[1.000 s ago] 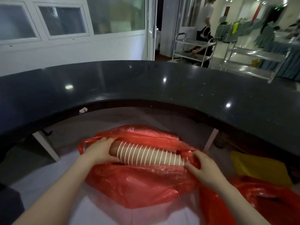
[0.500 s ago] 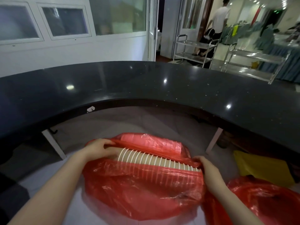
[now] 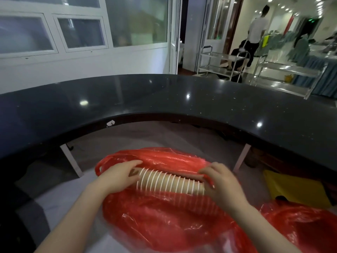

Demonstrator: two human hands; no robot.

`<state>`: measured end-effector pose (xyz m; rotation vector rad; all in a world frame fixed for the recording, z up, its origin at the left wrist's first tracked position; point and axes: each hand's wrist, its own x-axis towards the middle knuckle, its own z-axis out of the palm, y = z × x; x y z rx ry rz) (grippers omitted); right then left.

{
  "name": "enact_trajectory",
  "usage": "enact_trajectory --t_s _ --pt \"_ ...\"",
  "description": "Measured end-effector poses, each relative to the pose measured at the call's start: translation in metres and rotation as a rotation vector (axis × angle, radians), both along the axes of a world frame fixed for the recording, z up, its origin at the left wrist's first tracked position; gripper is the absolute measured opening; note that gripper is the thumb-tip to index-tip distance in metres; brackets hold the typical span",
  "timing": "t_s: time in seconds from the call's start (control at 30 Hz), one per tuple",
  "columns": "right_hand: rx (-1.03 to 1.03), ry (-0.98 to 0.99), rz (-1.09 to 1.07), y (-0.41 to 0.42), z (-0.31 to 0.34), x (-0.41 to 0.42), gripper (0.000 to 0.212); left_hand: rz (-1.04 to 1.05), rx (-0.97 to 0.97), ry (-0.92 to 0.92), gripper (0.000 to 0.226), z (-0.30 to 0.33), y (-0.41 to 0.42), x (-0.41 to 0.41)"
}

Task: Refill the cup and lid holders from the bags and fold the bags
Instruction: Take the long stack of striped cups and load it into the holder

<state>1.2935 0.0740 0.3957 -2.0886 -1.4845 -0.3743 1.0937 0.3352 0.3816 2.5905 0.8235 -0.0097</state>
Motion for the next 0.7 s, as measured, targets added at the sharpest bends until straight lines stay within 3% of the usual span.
enact_trajectory --t_s 0.07,0.17,0.3,0.37,0.53,0.7 --pt "-0.156 0.012 0.103 0.031 0.000 -0.017 0.030 0.014 0.074 -0.047 0.054 0.005 -0.007 -0.002" --pt "-0.454 -0.002 0.064 0.071 -0.012 -0.032 0.039 0.043 0.212 -0.097 0.049 0.005 -0.013 -0.009" --pt "-0.563 -0.040 0.031 0.093 -0.023 -0.036 0.059 0.019 0.537 -0.222 0.044 0.005 -0.021 -0.024" --pt "-0.602 -0.049 0.042 0.095 -0.033 -0.040 0.068 0.028 0.647 -0.193 0.044 0.001 -0.020 -0.030" --pt "-0.662 -0.066 -0.036 0.096 -0.052 -0.048 0.090 0.129 0.552 -0.064 0.043 -0.010 -0.011 -0.037" --pt "-0.622 -0.009 -0.057 0.092 -0.055 -0.043 0.090 0.187 0.481 0.000 0.062 -0.021 -0.002 -0.036"
